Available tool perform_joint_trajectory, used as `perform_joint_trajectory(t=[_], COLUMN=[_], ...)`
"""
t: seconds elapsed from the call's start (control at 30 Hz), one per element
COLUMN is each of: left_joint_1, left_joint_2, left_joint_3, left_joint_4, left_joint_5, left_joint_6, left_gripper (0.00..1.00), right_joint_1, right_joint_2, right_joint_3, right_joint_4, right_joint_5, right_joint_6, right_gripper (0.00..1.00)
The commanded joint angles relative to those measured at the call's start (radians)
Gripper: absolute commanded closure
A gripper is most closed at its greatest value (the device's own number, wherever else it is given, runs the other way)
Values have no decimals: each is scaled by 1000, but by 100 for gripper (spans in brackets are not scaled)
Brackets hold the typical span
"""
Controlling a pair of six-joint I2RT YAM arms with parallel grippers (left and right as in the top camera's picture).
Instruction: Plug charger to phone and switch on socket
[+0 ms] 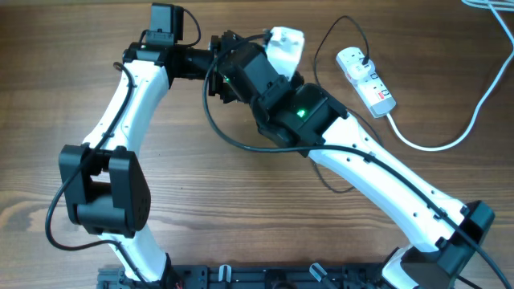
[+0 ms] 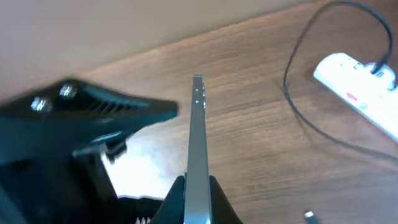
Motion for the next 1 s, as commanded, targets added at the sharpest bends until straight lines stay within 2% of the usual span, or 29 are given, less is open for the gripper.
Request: perform_joint_trajectory(t=[0.0, 0.07, 0.1, 0.17, 0.2, 0.3, 0.37, 0.47, 0.53, 0.77, 0.97], left_joint_1=[19, 24, 24, 24, 24, 24, 24, 24, 24, 24, 21], left_joint_2=[-31, -31, -31, -31, -31, -31, -31, -31, -31, -31, -31], left_joint_3=[5, 5, 5, 5, 5, 5, 5, 5, 5, 5, 5], left_joint_4=[0, 0, 0, 0, 0, 0, 0, 0, 0, 0, 0], left_joint_5=[22, 22, 22, 22, 22, 22, 22, 22, 23, 82, 121], left_joint_6=[5, 5, 4, 4, -2, -48, -48, -48, -49, -51, -51], left_gripper=[10, 10, 14, 29, 36, 47, 53, 53, 60, 54, 53], right_joint_1=[-2, -2, -2, -2, -2, -2, -2, -2, -2, -2, -2], right_joint_2=[-27, -31, -31, -32, -34, -54, -85, -115, -116, -113, -98], right_joint_3=[25, 25, 25, 25, 25, 25, 25, 25, 25, 25, 24], right_joint_4=[-1, -5, -13, -27, -28, -31, -61, -61, -61, -59, -57], right_joint_5=[106, 100, 77, 33, 8, -72, -72, -73, -93, -130, -128], right_joint_6=[367, 642, 802, 984, 1026, 1078, 1168, 1167, 1167, 1167, 1168], right_gripper=[95, 95, 95, 95, 96, 96, 95, 96, 96, 96, 95])
